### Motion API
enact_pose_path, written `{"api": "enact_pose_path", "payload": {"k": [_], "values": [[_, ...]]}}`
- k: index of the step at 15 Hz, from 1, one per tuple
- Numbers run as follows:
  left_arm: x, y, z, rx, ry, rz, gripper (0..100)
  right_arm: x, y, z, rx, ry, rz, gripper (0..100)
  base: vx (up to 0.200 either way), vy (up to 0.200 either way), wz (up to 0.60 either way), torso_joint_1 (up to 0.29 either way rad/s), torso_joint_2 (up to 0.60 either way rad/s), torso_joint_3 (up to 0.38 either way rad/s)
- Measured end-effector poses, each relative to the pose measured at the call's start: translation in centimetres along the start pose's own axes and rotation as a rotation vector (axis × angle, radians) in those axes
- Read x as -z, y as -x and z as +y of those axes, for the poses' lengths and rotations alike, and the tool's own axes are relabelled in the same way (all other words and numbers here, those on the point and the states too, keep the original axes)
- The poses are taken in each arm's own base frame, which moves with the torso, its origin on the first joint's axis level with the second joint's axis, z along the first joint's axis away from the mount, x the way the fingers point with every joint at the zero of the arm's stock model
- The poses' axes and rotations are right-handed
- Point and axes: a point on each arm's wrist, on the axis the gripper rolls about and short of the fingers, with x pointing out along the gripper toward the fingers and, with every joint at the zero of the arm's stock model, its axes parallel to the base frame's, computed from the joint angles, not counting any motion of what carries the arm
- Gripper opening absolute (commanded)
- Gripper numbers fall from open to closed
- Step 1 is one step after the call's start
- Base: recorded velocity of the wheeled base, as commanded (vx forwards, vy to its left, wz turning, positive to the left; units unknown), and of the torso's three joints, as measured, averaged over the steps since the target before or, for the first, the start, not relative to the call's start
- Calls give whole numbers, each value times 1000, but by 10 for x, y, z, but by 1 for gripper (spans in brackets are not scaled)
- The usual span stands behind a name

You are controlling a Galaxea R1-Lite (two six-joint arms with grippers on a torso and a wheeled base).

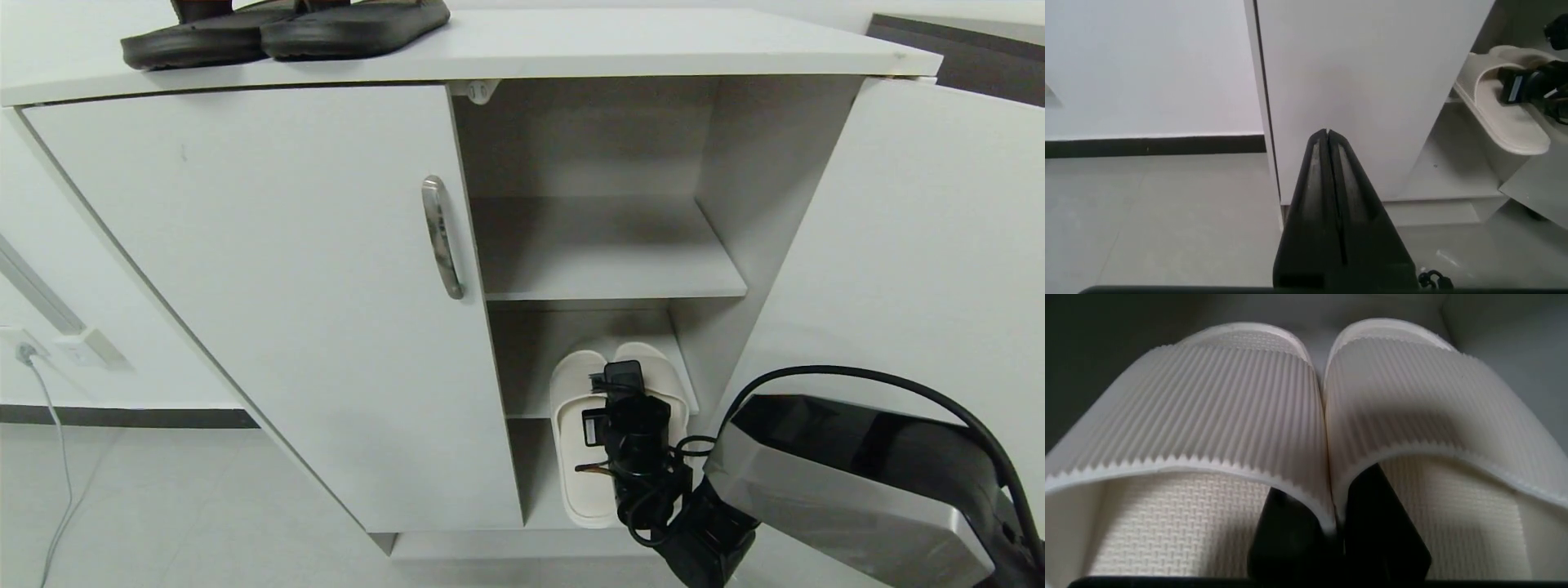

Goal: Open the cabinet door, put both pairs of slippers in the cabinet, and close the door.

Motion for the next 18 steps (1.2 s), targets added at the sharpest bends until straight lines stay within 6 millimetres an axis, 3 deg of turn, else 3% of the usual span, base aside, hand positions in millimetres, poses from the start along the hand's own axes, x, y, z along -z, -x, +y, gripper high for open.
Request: {"api": "enact_pose_path", "payload": {"k": [6, 18], "values": [[0, 0, 0, 1, 0, 0, 0, -6, -15, -4, 25, -6, 5, 0, 0, 0, 0, 0, 0, 0], [0, 0, 0, 0, 1, 0, 0, -30, -104, 2, 66, -48, -21, 0, 0, 0, 0, 0, 0, 0]]}}
